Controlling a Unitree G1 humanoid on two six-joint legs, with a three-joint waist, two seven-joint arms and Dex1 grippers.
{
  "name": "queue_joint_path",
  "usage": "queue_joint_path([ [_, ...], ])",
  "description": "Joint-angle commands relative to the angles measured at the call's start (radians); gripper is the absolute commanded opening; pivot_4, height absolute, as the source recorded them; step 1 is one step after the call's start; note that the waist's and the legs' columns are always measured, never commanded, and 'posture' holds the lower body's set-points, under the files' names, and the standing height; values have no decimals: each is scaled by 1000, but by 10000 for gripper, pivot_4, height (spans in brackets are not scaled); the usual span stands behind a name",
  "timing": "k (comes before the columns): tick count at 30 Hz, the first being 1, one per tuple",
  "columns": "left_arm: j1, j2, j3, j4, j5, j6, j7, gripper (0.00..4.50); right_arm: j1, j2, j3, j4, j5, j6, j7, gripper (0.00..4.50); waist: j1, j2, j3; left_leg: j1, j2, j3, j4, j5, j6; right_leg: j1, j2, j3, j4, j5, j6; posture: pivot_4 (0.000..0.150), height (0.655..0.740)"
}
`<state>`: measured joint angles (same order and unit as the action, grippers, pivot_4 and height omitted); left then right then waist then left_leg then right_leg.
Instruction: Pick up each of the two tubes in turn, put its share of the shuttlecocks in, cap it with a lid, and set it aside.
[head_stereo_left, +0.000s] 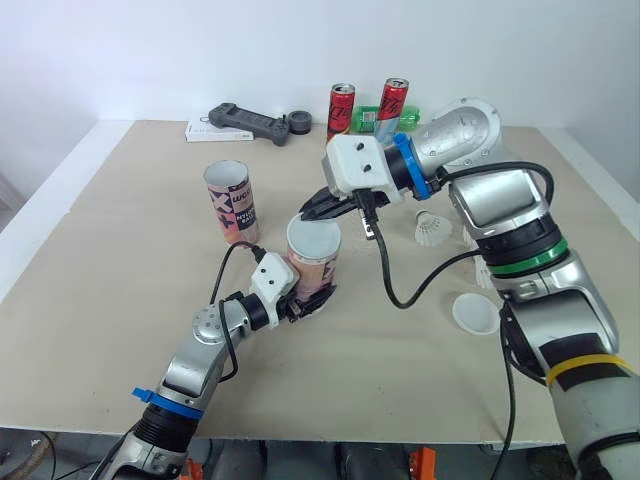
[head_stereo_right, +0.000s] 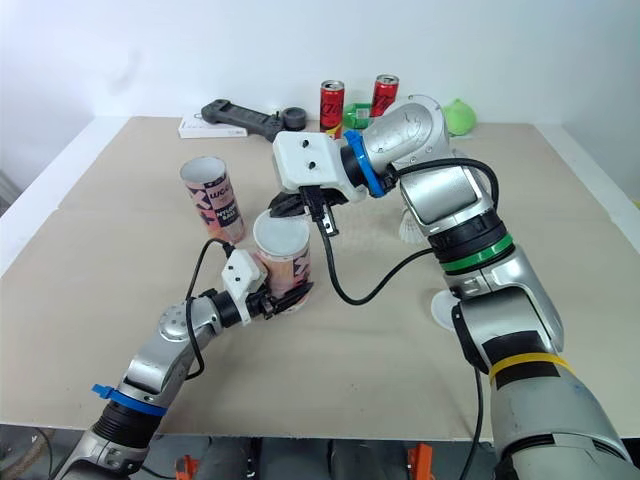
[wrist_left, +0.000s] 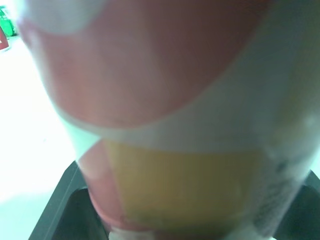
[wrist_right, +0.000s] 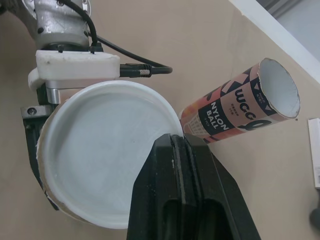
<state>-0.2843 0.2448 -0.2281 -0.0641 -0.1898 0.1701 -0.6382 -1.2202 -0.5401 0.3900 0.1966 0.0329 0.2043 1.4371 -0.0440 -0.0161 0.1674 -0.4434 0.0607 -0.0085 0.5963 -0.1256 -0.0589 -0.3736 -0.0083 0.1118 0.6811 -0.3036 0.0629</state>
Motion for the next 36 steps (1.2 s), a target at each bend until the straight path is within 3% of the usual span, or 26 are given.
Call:
queue_joint_path([
  [1,20,6,-17,46,32,22,8,30347,-5,-15,4,-44,-7,-7,24,414,0,0,0,0,0,0,0,0,0,0,0,0,0,0,0,1500,7400],
  [36,16,4,-21,39,35,33,4,30347,48,-12,46,-87,-66,-63,46,414,1,0,0,0,-1,-1,-1,0,0,0,-1,0,-1,-3,-2,1500,7400],
])
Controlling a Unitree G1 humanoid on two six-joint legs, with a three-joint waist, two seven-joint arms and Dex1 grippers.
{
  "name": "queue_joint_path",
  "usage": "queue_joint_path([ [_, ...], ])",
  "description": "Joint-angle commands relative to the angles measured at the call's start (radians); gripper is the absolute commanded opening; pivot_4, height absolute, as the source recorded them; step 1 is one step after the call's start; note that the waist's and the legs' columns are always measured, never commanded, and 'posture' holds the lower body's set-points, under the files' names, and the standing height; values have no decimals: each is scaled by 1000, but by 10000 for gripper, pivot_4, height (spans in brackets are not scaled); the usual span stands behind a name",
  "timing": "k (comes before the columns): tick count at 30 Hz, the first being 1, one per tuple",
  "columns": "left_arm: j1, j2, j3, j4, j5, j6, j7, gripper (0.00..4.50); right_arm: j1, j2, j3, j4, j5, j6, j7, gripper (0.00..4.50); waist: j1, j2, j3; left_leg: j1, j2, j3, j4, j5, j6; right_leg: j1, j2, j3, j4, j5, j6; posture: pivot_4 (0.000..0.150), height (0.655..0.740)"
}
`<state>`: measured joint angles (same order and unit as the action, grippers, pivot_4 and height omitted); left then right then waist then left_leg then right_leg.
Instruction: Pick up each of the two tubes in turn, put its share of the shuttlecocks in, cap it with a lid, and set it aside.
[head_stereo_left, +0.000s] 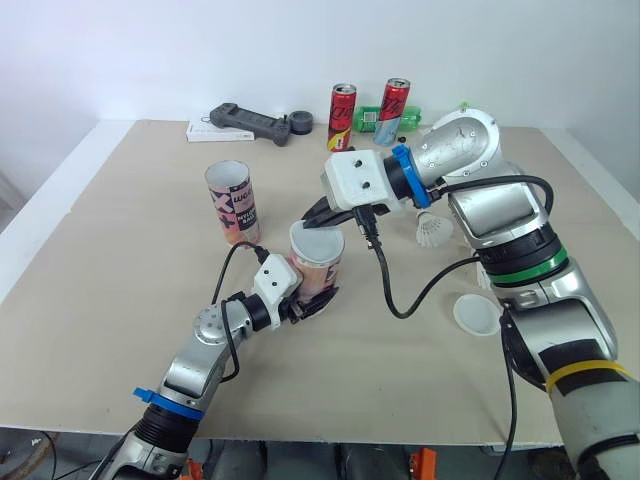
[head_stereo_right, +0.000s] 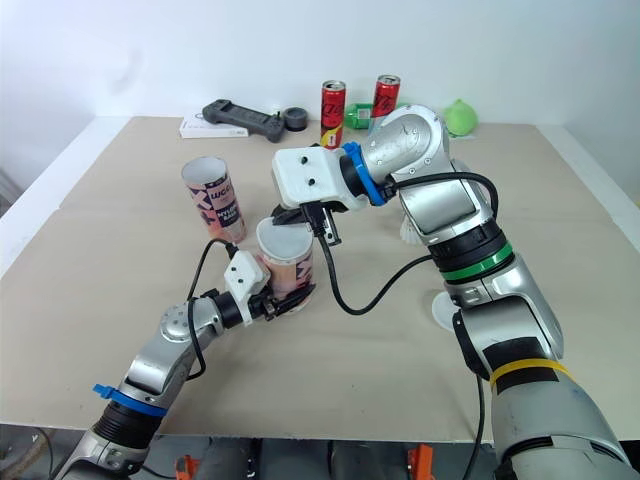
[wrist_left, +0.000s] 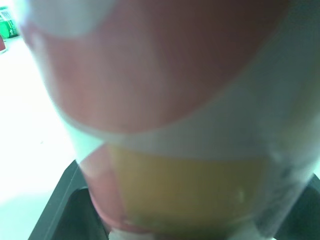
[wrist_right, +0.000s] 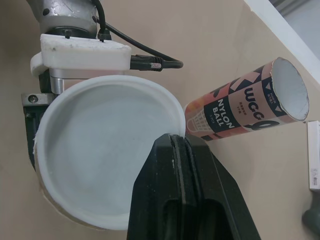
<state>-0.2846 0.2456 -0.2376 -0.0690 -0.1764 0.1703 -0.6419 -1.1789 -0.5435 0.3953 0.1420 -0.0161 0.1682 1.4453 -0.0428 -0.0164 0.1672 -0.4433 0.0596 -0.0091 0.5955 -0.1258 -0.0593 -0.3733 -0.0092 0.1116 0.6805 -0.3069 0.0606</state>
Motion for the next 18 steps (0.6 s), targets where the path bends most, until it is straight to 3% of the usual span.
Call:
queue_joint_path([
  [1,16,3,-12,44,22,33,8,30347,6,-11,42,-31,-24,-34,36,414,0,0,0,0,0,0,0,0,0,0,0,0,0,0,0,1500,7400],
  [14,10,1,-14,50,21,32,7,30347,3,-10,30,-37,-47,-59,17,414,0,0,0,0,-1,0,0,0,0,0,-1,0,0,-3,4,1500,7400],
  [15,10,1,-14,50,22,32,7,30347,0,-8,28,-29,-49,-63,12,5405,0,0,0,0,-1,0,0,0,0,0,-1,0,0,-3,4,1500,7400],
  [18,9,0,-14,51,21,32,6,30347,-11,2,17,-7,-48,-71,-3,14131,0,0,0,0,-1,0,0,0,0,0,-1,0,0,-3,4,1500,7400],
])
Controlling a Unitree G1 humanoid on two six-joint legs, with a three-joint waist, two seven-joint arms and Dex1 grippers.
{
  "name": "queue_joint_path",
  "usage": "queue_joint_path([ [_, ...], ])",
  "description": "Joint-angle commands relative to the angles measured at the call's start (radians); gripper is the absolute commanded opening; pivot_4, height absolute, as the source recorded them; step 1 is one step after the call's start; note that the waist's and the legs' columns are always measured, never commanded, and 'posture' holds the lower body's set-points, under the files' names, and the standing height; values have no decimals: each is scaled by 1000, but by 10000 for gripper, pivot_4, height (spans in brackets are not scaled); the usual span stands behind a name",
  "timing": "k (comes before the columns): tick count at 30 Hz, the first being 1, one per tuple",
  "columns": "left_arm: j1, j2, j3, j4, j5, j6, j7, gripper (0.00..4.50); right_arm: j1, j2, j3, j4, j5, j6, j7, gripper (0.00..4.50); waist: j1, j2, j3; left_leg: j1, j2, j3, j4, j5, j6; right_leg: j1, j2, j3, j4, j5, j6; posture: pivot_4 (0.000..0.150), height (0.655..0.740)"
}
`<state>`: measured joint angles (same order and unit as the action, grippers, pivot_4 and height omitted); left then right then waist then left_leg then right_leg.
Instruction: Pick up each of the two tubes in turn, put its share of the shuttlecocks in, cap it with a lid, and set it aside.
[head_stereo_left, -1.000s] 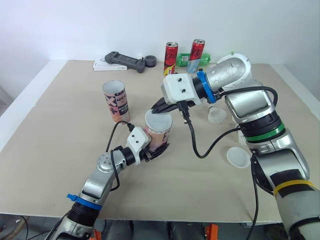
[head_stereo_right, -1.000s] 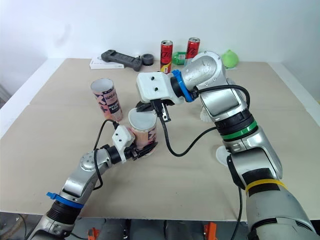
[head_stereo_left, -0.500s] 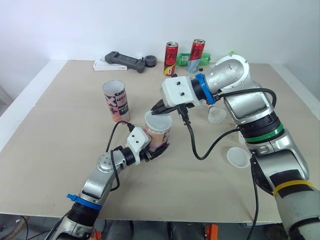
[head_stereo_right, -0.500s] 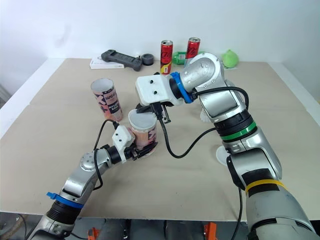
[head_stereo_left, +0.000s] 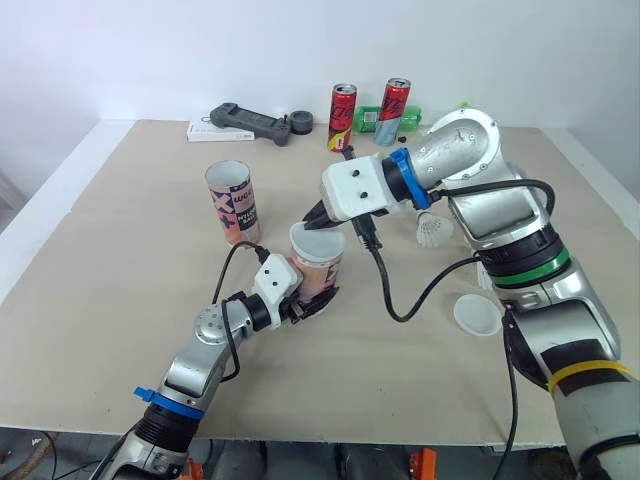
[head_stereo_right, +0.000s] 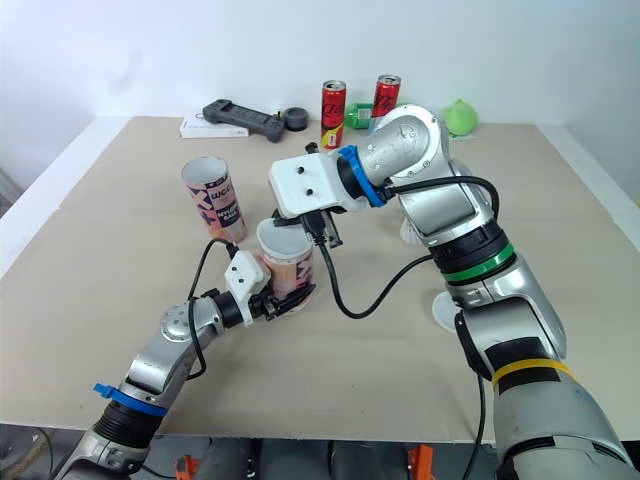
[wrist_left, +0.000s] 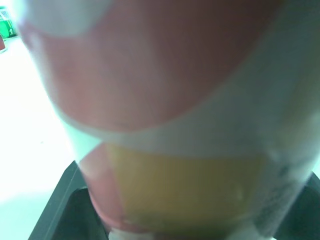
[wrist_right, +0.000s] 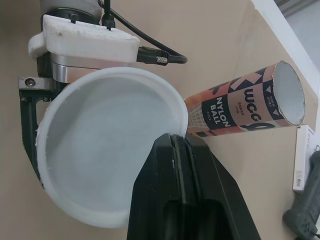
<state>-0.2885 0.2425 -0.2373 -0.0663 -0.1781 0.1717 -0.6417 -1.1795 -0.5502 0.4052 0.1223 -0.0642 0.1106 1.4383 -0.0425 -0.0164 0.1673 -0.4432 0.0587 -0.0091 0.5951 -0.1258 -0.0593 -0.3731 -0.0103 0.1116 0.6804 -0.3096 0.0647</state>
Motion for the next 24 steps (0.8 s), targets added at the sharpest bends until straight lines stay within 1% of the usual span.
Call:
queue_joint_path([
  [1,13,3,-14,48,23,31,6,30347,-15,12,1,20,2,-15,-2,18743,0,0,0,0,0,0,0,0,0,0,0,0,0,0,0,1500,7400],
  [2,13,3,-14,47,23,32,6,30347,-24,15,-10,29,9,-15,-7,24179,-1,0,0,1,0,0,0,0,0,0,0,0,0,0,0,1500,7400],
  [4,13,1,-14,47,22,33,6,30347,-39,20,-32,42,22,-6,-15,31487,-1,0,0,1,0,0,0,0,0,0,0,0,0,0,0,1500,7400],
  [6,13,1,-14,47,21,33,6,30347,-52,20,-50,53,38,5,-15,40702,-1,0,0,2,0,0,0,0,0,0,0,0,0,0,-1,1500,7400],
  [7,13,1,-14,47,21,34,6,30347,-59,18,-58,58,48,10,-13,43971,-1,0,0,2,0,0,0,0,0,0,0,0,0,0,-1,1500,7400],
  [11,13,0,-15,47,20,34,5,30347,-83,7,-93,80,90,38,-11,43971,-1,0,0,1,0,1,-1,0,0,0,-1,0,0,0,-1,1500,7400],
  [14,11,-1,-16,50,21,32,4,30347,-103,-5,-122,90,142,76,14,35074,-1,0,1,1,0,1,-1,0,0,0,-1,0,0,1,-1,1500,7400],
  [15,10,-2,-16,51,21,31,4,30347,-106,-10,-128,87,161,94,31,28627,-1,0,1,0,0,1,-2,0,0,0,-1,0,0,1,-2,1500,7400],
  [16,10,-2,-16,52,21,31,4,30347,-106,-14,-132,83,177,110,43,24070,-1,0,1,0,0,1,-2,0,0,0,-1,0,0,1,-2,1500,7400],
  [17,9,-3,-16,53,21,30,4,30347,-103,-16,-134,77,193,131,54,21474,-1,0,1,0,0,1,-2,0,0,0,-1,0,0,1,-2,1500,7400],
  [18,8,-4,-16,54,22,29,3,30347,-98,-17,-133,71,203,146,64,16862,-1,0,1,0,0,0,-3,0,0,0,-1,0,0,1,-2,1500,7400],
  [19,7,-4,-16,56,22,28,3,30347,-83,-21,-127,60,211,163,74,13978,-1,0,1,0,0,0,-3,0,0,0,-1,0,0,1,-2,1500,7400],
  [20,5,-6,-16,58,22,27,3,30347,-63,-23,-119,46,220,178,82,7276,-2,0,1,0,0,0,-3,0,0,-1,-1,0,0,1,-2,1500,7400],
  [21,4,-6,-16,60,23,27,3,30347,-37,-20,-107,30,223,189,83,5961,-1,-1,0,0,0,0,-3,0,0,-1,-1,0,0,1,-2,1500,7400],
  [22,3,-7,-17,61,23,26,4,30347,-13,-17,-94,17,221,194,83,600,-2,-1,0,0,0,0,-3,0,0,0,-1,-1,0,0,-1,1500,7400],
  [24,2,-8,-17,62,24,25,3,30347,23,-8,-72,2,210,195,71,600,-2,-1,1,0,0,0,-3,0,0,0,-1,-1,0,0,0,1500,7400],
])
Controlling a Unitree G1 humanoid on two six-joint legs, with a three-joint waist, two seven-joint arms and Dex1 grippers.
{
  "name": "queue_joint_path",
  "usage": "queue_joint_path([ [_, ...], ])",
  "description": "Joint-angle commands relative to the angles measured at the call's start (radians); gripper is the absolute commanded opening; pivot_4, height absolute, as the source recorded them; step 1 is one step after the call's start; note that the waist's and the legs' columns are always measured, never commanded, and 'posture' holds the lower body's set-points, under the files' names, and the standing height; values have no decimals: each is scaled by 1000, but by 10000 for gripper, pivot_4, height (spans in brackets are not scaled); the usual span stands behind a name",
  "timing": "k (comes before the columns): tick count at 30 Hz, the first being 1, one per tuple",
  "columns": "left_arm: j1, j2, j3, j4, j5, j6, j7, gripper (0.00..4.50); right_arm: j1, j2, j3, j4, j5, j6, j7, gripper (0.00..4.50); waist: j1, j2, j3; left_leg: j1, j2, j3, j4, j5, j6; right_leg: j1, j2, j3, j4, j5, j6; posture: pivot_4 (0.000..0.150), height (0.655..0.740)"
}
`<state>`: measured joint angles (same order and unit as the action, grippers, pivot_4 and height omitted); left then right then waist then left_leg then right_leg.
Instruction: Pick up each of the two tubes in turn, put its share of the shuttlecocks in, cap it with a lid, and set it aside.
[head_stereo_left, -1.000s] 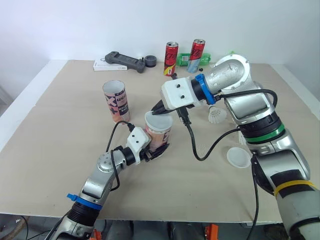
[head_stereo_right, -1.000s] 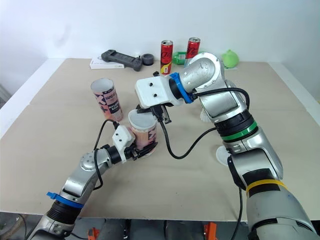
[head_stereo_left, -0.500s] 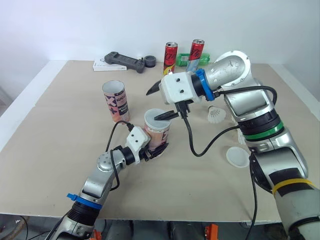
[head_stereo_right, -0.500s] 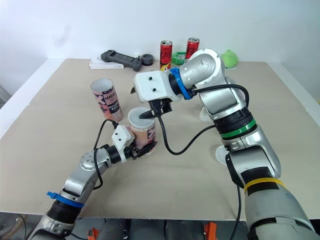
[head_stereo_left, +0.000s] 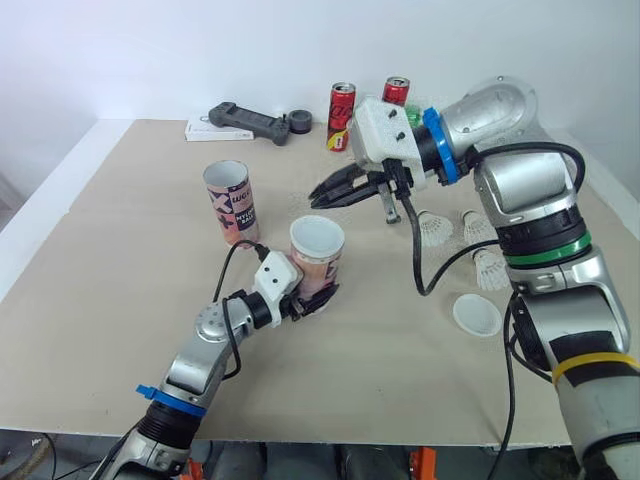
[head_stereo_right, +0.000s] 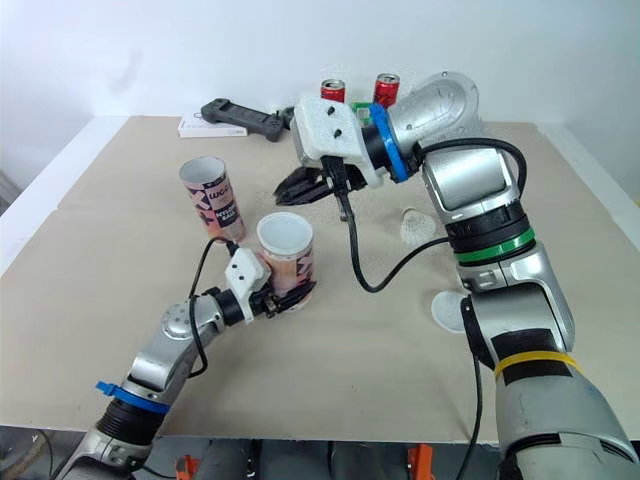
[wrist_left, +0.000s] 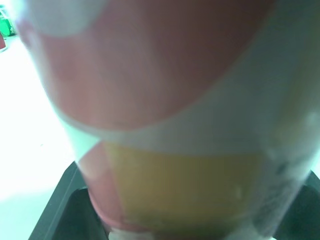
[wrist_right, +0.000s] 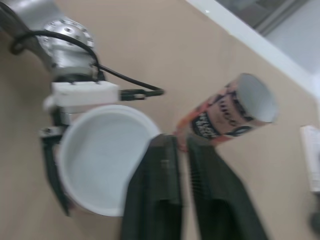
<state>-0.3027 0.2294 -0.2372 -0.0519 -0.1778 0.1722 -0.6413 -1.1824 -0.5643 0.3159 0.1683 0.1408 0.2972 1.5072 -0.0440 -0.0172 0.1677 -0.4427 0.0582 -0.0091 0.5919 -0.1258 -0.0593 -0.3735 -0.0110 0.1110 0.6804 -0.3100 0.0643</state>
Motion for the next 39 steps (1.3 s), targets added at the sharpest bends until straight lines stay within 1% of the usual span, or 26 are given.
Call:
queue_joint_path([
  [1,16,5,-17,49,24,23,2,30347,38,12,25,-49,3,12,-2,600,0,0,0,0,0,0,0,0,0,0,0,0,0,0,0,1500,7400],
  [6,16,6,-16,48,25,24,-1,30347,102,16,100,-54,-54,-24,-6,600,0,0,0,1,0,0,0,0,0,0,0,0,0,1,3,1500,7400],
  [11,19,7,-18,45,25,24,-1,30347,152,6,155,-61,-108,-51,6,600,-1,-1,-1,5,0,0,0,0,0,0,0,0,0,-2,-1,1500,7400],
  [15,19,4,-20,47,25,20,-1,30347,186,-5,198,-57,-163,-71,15,600,-1,-5,-13,6,0,0,-1,-1,-2,1,0,0,0,-3,-2,1500,7400],
  [18,17,1,-21,49,26,19,-1,30347,201,-10,213,-57,-185,-66,26,600,-1,-7,-21,8,0,0,-1,-2,-3,2,0,0,0,-5,-2,1500,7400],
  [22,17,-2,-20,51,28,17,-2,30347,212,-8,230,-58,-202,-58,37,600,-1,-10,-26,14,0,1,-3,-4,-5,7,-2,0,0,-7,-4,1500,7400],
  [28,19,-8,-20,48,33,18,0,30347,231,-18,261,-66,-226,-42,69,600,-1,-10,-36,16,0,3,-5,-6,-7,8,-4,0,-1,-9,-5,1500,7400],
  [36,22,-14,-19,48,36,16,5,30347,229,-9,265,-58,-220,-19,87,600,0,-12,-43,17,0,4,-7,-7,-7,9,-5,-1,-4,-10,-5,1500,7400],
  [39,23,-14,-17,49,36,13,7,30347,199,39,192,-33,-140,18,68,600,0,-12,-44,17,-1,4,-7,-8,-7,9,-6,-1,-5,-10,-5,1500,7400],
])
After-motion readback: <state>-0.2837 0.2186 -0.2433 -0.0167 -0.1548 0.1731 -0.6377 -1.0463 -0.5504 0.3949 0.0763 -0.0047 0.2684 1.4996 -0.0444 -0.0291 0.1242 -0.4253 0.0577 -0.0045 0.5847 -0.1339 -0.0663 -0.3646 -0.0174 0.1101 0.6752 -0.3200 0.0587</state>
